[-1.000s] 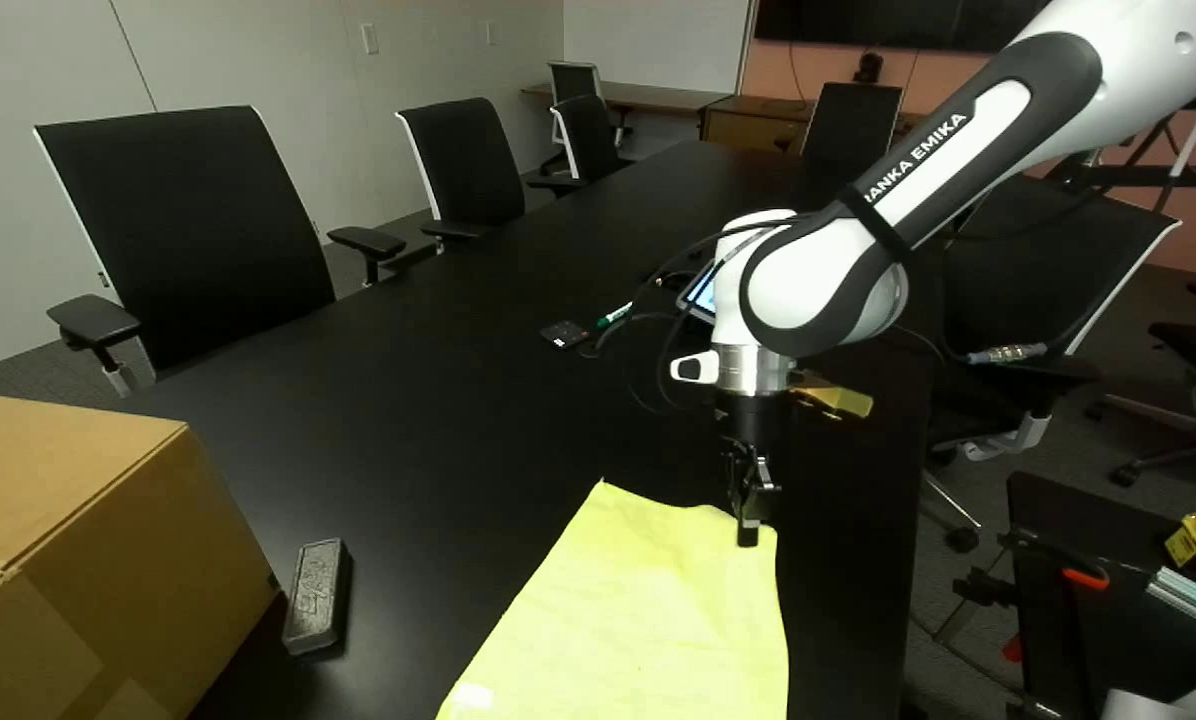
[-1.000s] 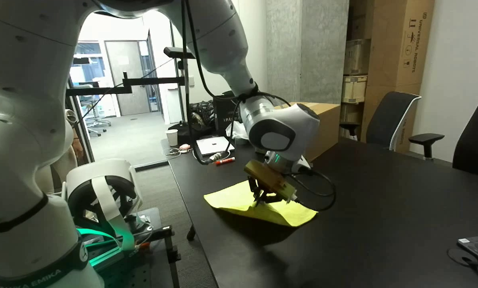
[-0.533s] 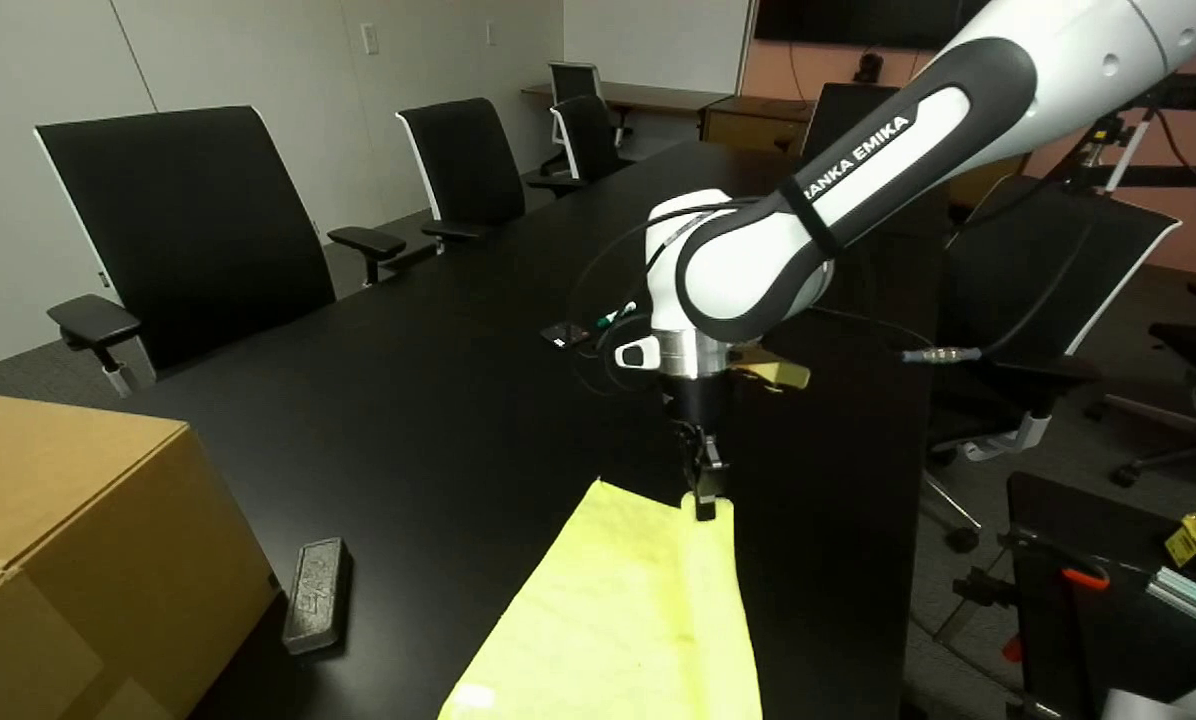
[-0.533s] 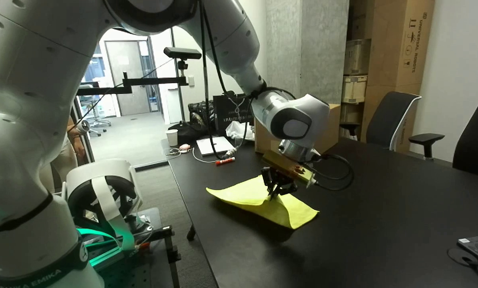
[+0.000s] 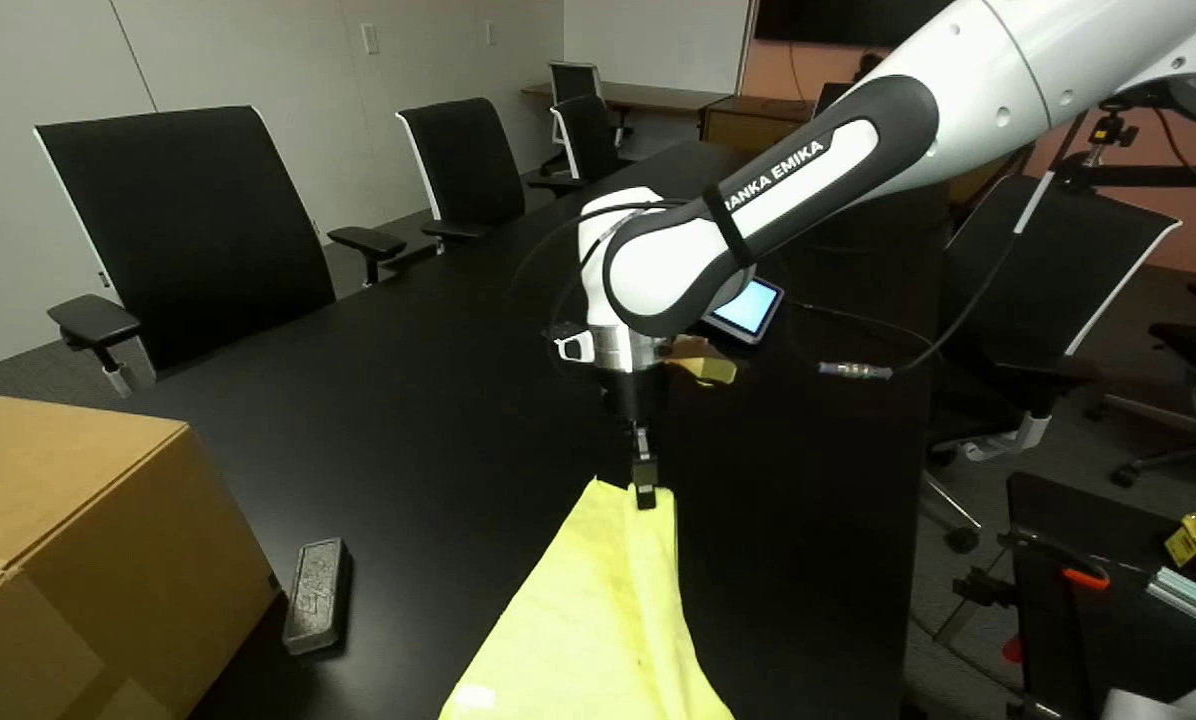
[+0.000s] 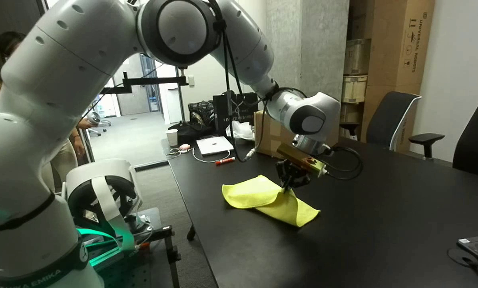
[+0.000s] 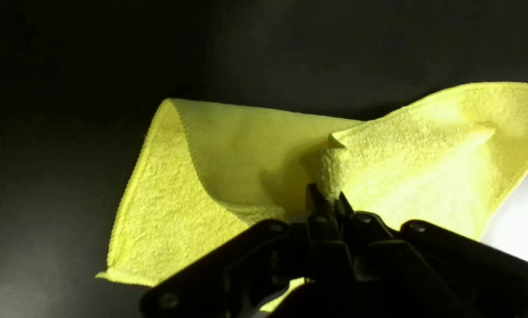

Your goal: Fold the cloth on the table

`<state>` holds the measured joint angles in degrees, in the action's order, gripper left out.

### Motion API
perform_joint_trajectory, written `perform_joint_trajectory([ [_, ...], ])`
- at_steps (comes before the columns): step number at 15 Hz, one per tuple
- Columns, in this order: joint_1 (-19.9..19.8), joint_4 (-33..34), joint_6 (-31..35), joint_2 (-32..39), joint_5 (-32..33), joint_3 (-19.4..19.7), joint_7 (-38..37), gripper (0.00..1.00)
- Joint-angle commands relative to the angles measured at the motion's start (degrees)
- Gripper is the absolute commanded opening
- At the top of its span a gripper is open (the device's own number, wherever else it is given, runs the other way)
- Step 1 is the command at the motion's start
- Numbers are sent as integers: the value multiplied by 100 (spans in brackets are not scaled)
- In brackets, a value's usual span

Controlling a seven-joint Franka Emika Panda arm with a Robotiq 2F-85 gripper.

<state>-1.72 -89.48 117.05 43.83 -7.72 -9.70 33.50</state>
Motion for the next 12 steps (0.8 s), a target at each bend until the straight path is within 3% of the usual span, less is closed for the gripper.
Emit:
perform_joint_trajectory([
  [1, 241, 1024, -413, 438, 270, 96, -526, 4],
  [6, 588, 1692, -348, 974, 961, 374, -1170, 6],
  [7, 632, 1741, -287, 1038, 1051, 417, -1294, 30],
  [9, 663, 1881, -150, 1198, 1120, 466, -1545, 33],
  [12, 652, 1934, 135, 1207, 1037, 496, -1917, 55],
])
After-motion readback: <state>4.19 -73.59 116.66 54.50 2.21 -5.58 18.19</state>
